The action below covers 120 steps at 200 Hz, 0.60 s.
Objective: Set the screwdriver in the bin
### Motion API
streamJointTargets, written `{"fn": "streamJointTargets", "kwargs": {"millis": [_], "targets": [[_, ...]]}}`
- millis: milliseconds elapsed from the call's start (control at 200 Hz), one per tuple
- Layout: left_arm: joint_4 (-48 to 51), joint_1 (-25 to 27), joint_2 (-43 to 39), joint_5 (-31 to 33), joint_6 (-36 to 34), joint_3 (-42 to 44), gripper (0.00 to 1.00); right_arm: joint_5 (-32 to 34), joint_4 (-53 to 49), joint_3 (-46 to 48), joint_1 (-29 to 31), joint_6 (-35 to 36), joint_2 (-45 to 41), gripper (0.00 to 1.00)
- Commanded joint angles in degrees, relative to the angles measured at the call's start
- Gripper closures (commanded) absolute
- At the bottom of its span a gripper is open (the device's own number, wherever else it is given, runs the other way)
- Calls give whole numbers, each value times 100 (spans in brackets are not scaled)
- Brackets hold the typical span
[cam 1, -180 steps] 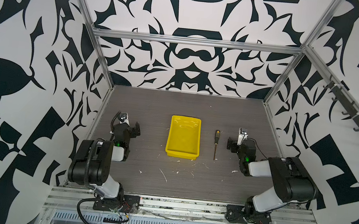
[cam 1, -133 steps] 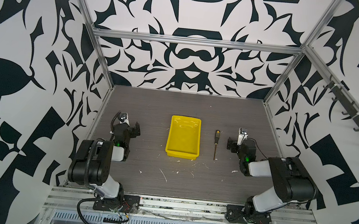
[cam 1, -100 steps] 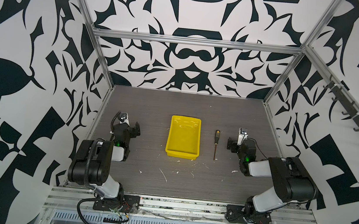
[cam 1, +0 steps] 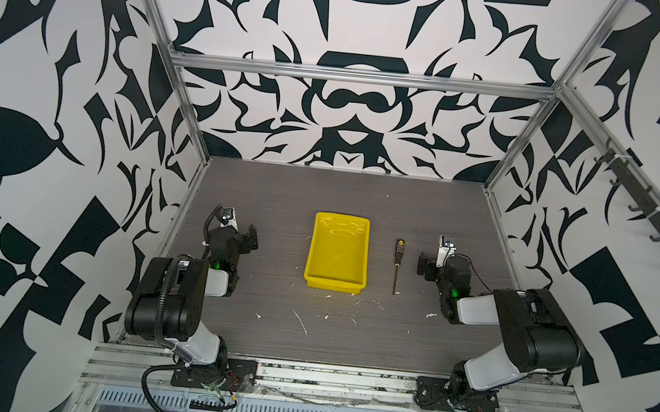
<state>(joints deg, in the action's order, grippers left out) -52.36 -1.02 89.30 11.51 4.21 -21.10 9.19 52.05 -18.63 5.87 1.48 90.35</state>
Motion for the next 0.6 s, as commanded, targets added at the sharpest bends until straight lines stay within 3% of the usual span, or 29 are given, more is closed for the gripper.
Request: {"fn": "streamJointTargets", "kwargs": {"millis": [0, 450, 595], "targets": [[-20, -20, -38, -35, -30, 1, 1, -23, 107, -132, 26, 19, -120, 0], [-76, -21, -55, -30, 4, 32, 1, -211, 422, 66, 59, 63, -200, 0], [-232, 39, -85, 9, -49, 140, 1, 120, 250, 80, 123, 7, -472, 0]]}}
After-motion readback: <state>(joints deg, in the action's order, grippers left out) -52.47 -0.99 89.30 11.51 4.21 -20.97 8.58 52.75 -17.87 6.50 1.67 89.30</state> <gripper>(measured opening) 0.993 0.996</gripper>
